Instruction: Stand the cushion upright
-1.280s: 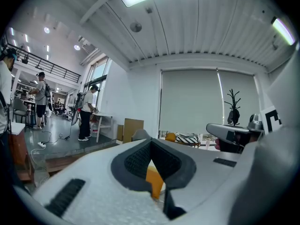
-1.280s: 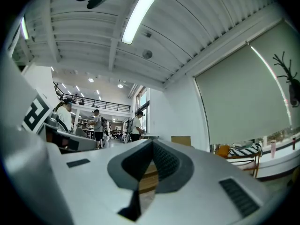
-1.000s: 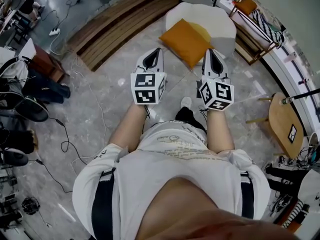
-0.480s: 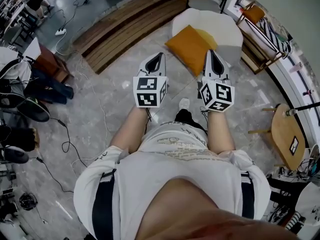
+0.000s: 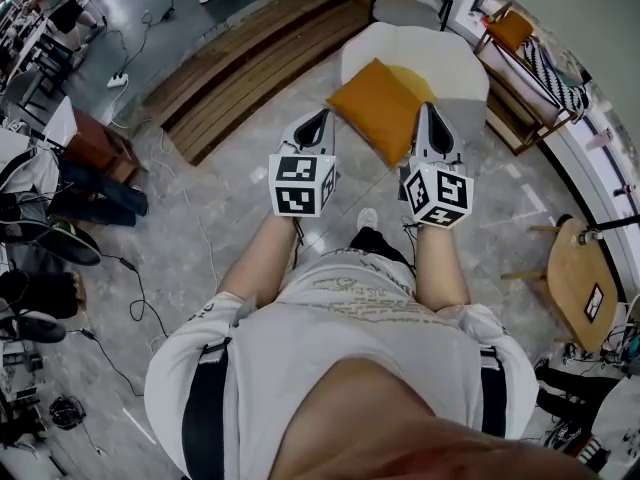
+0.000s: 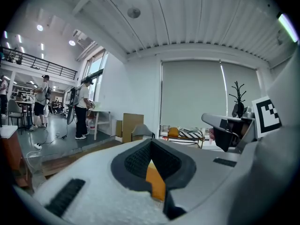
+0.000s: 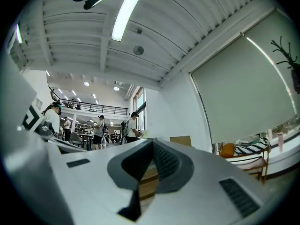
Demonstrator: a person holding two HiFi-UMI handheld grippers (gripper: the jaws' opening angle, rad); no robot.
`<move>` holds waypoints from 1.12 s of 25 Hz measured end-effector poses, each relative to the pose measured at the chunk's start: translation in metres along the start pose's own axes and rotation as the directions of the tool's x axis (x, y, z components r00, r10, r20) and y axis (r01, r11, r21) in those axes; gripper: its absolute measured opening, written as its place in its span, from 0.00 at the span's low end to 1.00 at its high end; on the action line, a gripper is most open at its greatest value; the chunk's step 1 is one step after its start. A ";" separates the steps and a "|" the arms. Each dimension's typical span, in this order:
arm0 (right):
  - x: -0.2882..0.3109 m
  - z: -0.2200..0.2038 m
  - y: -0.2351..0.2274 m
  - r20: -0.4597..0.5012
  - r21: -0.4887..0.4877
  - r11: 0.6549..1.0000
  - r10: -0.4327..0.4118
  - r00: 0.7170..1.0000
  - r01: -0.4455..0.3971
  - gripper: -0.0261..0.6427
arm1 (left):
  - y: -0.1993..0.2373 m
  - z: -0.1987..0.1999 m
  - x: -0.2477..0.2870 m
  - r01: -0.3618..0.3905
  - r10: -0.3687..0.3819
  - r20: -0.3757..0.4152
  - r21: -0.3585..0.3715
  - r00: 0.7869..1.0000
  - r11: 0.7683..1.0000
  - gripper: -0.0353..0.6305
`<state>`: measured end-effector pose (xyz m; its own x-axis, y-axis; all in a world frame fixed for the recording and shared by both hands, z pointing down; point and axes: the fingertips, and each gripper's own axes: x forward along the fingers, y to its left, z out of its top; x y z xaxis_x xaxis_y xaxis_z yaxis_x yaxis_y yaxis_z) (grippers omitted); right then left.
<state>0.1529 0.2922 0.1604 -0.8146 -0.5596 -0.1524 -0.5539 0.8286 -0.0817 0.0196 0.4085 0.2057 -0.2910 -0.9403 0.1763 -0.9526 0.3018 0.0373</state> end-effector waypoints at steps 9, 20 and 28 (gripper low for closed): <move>0.068 -0.014 -0.035 -0.028 0.023 1.000 0.002 1.000 -0.001 0.08 | 0.008 0.007 0.070 0.011 -0.010 -0.042 0.011 0.999 1.000 0.08; 0.147 -0.029 -0.075 -0.075 0.019 0.999 0.046 0.996 -0.045 0.08 | 0.022 0.015 0.152 -0.022 0.020 -0.076 -0.032 0.997 0.999 0.08; 0.188 -0.041 -0.098 -0.102 0.024 0.997 0.075 0.992 -0.073 0.08 | 0.024 0.020 0.202 -0.034 0.031 -0.096 -0.038 0.995 0.999 0.08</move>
<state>0.0471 0.1056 0.1797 -0.8674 -0.4944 -0.0564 -0.4883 0.8676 -0.0942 -0.0641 0.2231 0.2226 -0.3101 -0.9112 0.2711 -0.9380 0.3398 0.0690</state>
